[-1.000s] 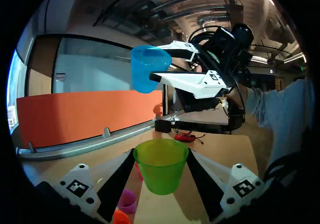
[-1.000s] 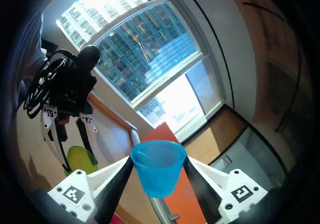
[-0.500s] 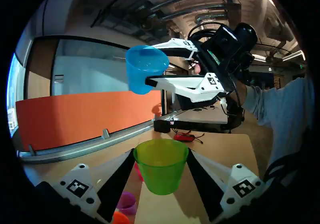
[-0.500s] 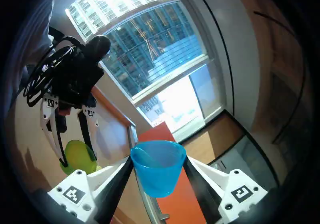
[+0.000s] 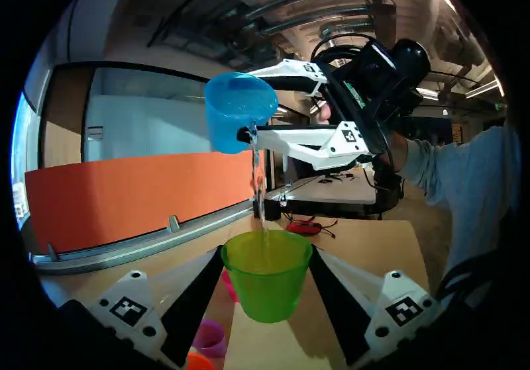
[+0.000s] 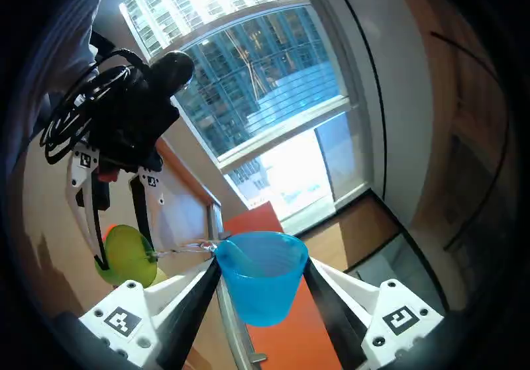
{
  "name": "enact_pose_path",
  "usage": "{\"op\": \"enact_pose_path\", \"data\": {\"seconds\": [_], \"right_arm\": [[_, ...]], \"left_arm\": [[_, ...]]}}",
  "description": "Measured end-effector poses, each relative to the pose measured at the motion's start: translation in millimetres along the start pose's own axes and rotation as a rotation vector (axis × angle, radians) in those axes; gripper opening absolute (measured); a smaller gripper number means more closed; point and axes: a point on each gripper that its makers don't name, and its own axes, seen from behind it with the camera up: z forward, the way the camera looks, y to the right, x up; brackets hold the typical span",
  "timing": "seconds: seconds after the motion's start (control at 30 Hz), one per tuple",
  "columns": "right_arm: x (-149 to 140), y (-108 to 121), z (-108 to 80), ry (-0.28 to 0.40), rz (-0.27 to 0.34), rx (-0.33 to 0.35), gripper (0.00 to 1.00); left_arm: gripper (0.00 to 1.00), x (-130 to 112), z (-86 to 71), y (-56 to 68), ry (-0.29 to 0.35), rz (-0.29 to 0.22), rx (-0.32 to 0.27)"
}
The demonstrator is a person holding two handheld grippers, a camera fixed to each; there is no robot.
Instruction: Pour water
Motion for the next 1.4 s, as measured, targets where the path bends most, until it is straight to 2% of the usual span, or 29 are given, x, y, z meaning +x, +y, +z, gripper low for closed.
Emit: {"op": "enact_pose_path", "data": {"seconds": [1.4], "right_arm": [[6.8,21.9,-2.7,0.0,-0.158,-0.038,0.91]], "left_arm": [[0.9,3.4,-1.5,4.1,0.012,0.022,-0.004]]}}
